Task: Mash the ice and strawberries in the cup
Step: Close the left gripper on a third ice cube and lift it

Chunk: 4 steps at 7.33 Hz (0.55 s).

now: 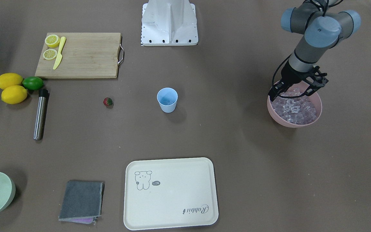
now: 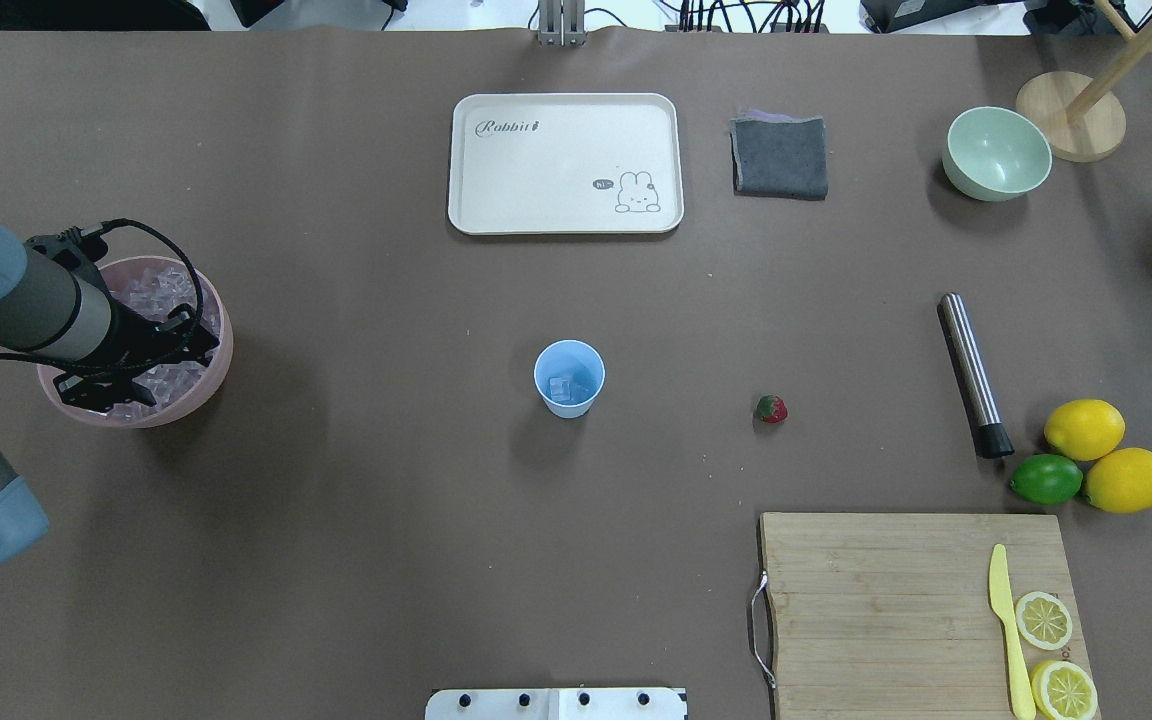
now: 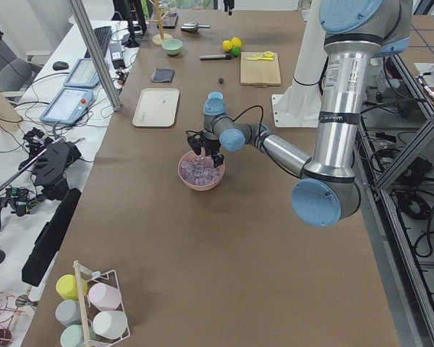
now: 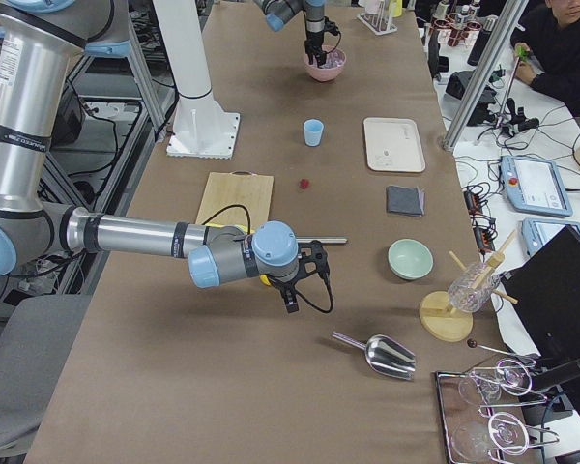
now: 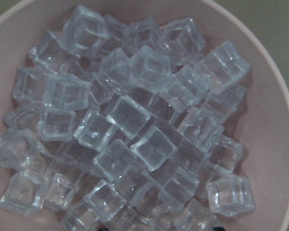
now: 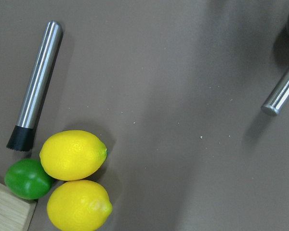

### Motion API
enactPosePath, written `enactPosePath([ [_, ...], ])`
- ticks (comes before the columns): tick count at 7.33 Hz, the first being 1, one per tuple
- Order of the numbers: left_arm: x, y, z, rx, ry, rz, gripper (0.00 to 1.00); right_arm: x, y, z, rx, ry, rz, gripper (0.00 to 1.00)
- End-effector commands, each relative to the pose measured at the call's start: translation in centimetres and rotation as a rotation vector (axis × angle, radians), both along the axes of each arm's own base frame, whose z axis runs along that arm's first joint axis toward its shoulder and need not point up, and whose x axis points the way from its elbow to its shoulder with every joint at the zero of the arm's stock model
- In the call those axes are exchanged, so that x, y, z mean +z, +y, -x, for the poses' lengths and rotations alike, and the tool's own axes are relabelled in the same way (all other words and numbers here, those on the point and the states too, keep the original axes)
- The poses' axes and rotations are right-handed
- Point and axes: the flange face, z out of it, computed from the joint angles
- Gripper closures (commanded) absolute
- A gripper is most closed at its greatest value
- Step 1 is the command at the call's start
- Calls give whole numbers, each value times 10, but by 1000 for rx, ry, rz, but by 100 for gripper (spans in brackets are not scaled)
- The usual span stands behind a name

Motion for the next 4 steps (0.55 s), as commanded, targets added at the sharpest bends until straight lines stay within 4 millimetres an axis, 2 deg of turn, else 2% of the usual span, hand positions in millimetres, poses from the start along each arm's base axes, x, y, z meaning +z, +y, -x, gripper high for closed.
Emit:
enactPosePath([
  [1,4,2,-7,3,-4,10,22,-1,0,0,0,0,-2,0],
  [3,6,3,-14,14,-7,12,26,-2,0,0,-1,-1,-3,0],
  [4,3,3,-13,13,-2,11,31,-3,0,0,-1,-1,-5,0],
])
